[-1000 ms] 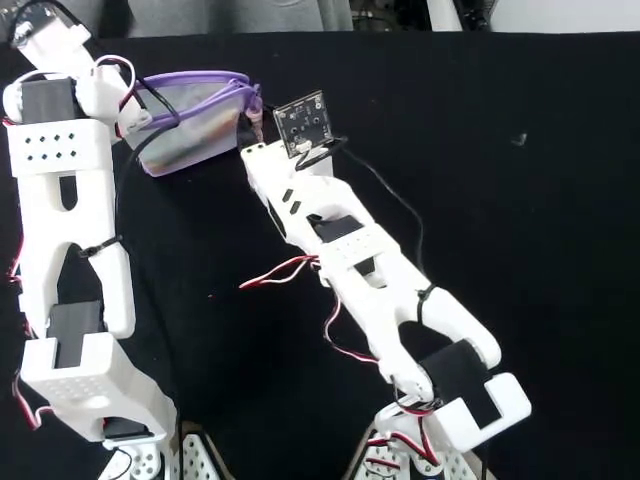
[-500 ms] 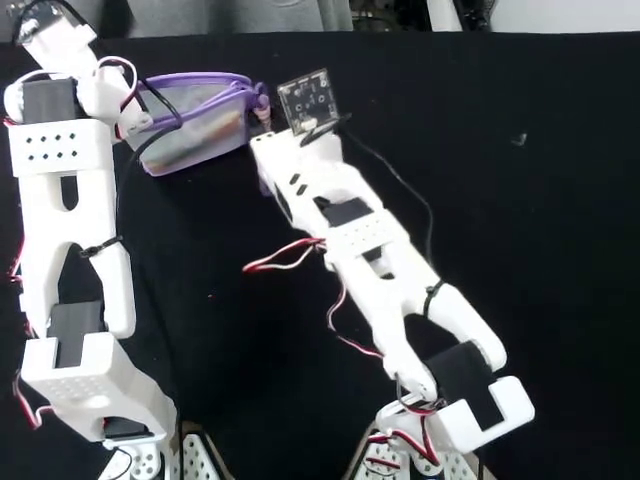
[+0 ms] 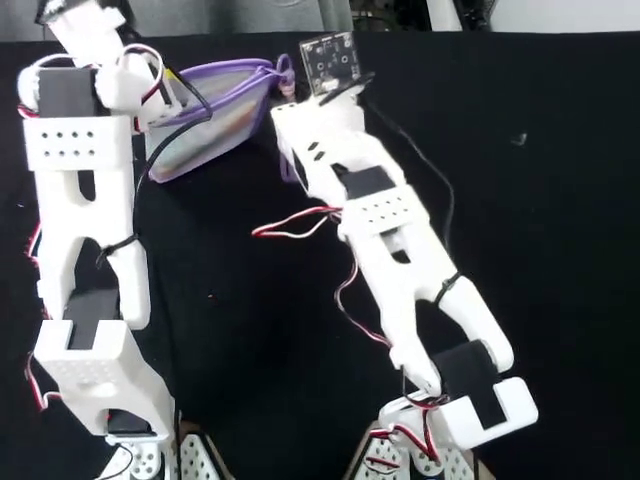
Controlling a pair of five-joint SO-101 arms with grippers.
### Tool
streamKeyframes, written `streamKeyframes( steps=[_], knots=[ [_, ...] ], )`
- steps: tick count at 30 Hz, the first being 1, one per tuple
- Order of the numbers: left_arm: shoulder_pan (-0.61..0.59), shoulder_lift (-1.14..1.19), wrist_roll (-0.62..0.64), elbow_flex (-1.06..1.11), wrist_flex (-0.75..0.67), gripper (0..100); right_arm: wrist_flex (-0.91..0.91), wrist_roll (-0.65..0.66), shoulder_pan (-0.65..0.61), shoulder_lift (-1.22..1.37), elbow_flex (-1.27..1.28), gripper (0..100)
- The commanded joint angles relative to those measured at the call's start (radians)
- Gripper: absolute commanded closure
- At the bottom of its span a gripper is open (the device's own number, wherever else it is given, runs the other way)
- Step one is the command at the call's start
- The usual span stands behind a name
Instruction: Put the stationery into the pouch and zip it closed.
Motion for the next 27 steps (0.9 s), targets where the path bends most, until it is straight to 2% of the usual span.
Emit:
streamKeyframes(
  steps=[1,9,17,23,27],
  knots=[
    [-0.002,-0.020,-0.052,-0.128,0.037,79,0.069,0.006,0.023,-0.058,-0.117,98.6],
    [-0.033,-0.021,-0.066,-0.320,0.074,79,0.318,0.006,0.071,-0.058,-0.325,98.6],
    [-0.108,-0.014,-0.064,-0.372,0.057,79,0.618,0.012,0.071,-0.058,-0.573,98.6],
    [-0.142,-0.011,-0.064,-0.364,0.043,79,0.950,0.193,0.038,-0.048,-0.872,98.6],
    [-0.134,-0.011,-0.064,-0.367,0.041,79,1.160,0.252,0.009,-0.045,-1.073,98.6]
  ],
)
